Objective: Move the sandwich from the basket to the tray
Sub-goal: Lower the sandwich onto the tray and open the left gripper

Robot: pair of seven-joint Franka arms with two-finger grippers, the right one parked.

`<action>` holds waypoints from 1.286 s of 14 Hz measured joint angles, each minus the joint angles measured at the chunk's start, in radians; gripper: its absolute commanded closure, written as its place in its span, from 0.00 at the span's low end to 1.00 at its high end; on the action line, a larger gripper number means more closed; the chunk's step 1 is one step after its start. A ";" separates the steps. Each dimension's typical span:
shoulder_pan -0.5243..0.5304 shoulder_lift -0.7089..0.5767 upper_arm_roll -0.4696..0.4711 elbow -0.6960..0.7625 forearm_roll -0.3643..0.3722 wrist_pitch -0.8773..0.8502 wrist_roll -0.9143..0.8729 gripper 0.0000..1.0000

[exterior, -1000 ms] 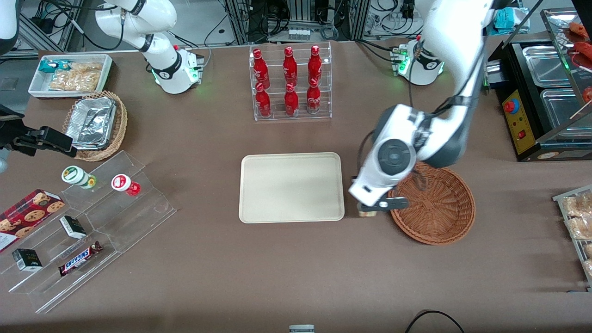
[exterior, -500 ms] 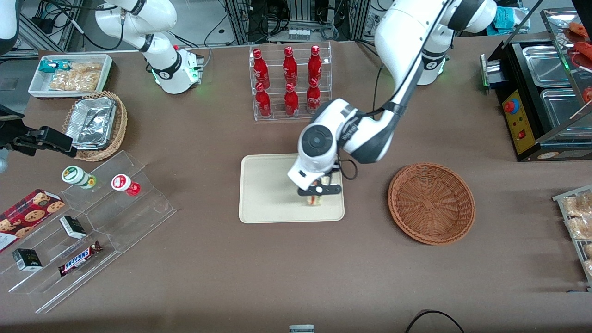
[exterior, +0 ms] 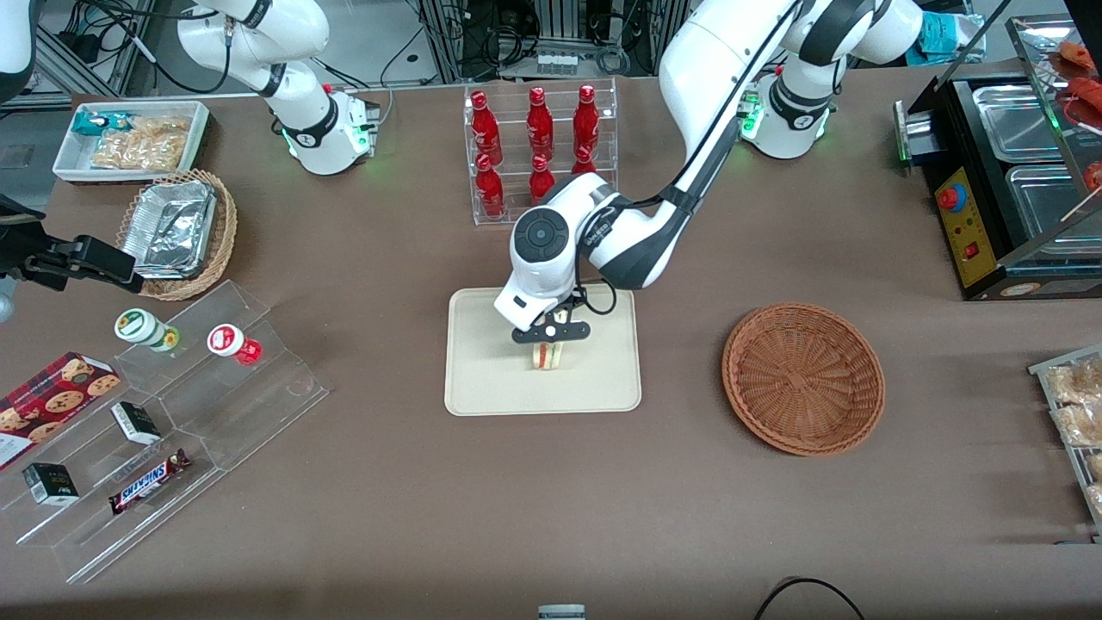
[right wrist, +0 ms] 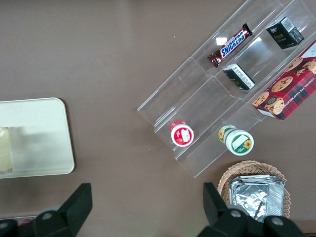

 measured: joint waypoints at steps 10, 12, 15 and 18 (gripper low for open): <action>0.000 0.045 0.003 0.001 0.001 0.113 -0.103 0.50; 0.000 0.045 0.004 0.001 0.003 0.113 -0.096 0.00; 0.000 0.046 0.005 0.001 0.004 0.113 -0.079 0.00; 0.000 0.046 0.005 0.011 0.004 0.115 -0.079 0.00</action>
